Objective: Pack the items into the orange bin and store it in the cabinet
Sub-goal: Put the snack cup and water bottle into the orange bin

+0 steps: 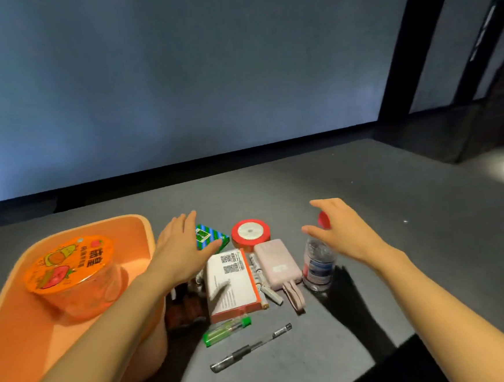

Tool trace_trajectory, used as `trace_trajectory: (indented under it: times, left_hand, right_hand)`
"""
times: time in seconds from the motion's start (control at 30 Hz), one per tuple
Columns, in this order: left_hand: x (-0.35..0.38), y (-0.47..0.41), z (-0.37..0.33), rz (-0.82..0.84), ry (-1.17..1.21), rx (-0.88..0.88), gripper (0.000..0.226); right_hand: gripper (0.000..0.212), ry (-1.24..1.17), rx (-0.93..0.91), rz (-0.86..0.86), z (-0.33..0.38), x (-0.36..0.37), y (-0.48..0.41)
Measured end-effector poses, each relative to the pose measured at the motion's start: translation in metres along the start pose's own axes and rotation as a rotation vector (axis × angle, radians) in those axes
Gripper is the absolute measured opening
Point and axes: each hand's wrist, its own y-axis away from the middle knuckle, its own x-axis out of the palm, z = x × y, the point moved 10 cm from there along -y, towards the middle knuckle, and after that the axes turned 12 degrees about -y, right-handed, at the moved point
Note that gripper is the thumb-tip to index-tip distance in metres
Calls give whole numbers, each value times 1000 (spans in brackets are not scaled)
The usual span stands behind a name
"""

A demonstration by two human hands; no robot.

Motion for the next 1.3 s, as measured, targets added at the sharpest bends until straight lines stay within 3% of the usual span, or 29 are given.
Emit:
trace_trajectory:
  times: [0.27, 0.5, 0.67, 0.87, 1.03, 1.2, 1.3]
  left_hand:
    - [5, 15, 26, 57, -78, -113, 85]
    - [-35, 45, 88, -37, -116, -285, 81]
    - [-64, 73, 156, -98, -107, -375, 76]
    - [-73, 100, 233, -99, -80, -478, 84]
    - [-57, 105, 259, -82, -37, -481, 82]
    - [-44, 99, 260, -102, -4, -418, 57]
    - [-40, 94, 259, -96, 11, -413, 57]
  right_hand:
    - [42, -151, -23, -75, 4, -1, -6]
    - [40, -210, -376, -110, 145, -24, -35]
    - [39, -278, -550, -4, 242, 30, -41]
    - [40, -378, -619, 8, 311, 87, -36]
    - [41, -320, -602, 55, 327, 130, -40]
    - [40, -265, -585, 68, 310, 159, -36]
    - [37, -263, -585, 107, 305, 177, -35]
